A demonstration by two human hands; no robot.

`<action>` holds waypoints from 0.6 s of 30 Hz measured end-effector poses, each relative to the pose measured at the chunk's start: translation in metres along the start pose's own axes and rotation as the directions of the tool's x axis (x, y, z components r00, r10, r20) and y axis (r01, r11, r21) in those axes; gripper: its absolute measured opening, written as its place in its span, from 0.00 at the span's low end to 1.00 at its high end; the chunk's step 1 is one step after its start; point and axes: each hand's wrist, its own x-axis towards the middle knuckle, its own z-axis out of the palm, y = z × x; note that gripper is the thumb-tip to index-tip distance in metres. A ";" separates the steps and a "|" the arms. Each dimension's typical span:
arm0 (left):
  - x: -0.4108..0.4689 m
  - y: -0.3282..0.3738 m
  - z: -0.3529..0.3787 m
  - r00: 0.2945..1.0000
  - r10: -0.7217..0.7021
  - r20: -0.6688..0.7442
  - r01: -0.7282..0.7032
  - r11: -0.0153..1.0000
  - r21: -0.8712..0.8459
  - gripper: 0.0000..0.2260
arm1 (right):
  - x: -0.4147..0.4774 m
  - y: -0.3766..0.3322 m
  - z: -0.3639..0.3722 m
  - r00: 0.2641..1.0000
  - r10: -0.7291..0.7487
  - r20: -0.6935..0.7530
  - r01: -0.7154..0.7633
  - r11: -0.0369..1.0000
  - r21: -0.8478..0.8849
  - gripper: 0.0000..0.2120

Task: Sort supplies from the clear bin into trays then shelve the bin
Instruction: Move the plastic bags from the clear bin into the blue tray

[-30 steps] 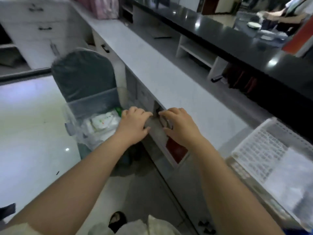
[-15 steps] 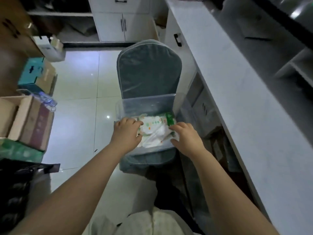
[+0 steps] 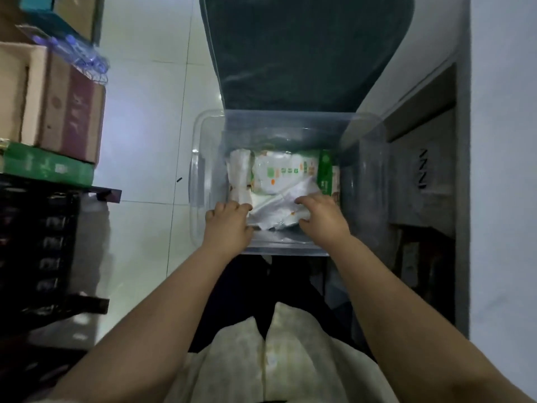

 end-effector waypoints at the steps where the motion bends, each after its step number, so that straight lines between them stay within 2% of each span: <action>1: 0.009 -0.002 0.007 0.999 -0.008 0.034 0.008 1.000 0.004 0.23 | 0.012 0.003 0.005 1.000 -0.017 0.024 0.017 1.000 -0.014 0.23; 10: 0.121 -0.031 0.067 0.981 -0.063 0.182 0.056 0.998 0.040 0.27 | 0.134 0.033 0.059 0.996 -0.056 0.074 0.063 0.993 -0.097 0.27; 12: 0.147 -0.037 0.079 0.973 -0.099 0.207 0.096 0.995 0.023 0.28 | 0.158 0.036 0.073 0.988 -0.077 0.130 0.101 0.977 -0.187 0.27; 14: 0.166 -0.040 0.090 0.972 -0.136 0.193 0.142 0.990 -0.019 0.27 | 0.170 0.035 0.087 0.970 -0.122 0.211 0.182 0.938 -0.295 0.26; 18: 0.187 -0.045 0.106 0.972 -0.217 0.087 0.227 0.965 -0.132 0.31 | 0.166 0.042 0.112 0.965 -0.170 0.199 0.240 0.877 -0.416 0.23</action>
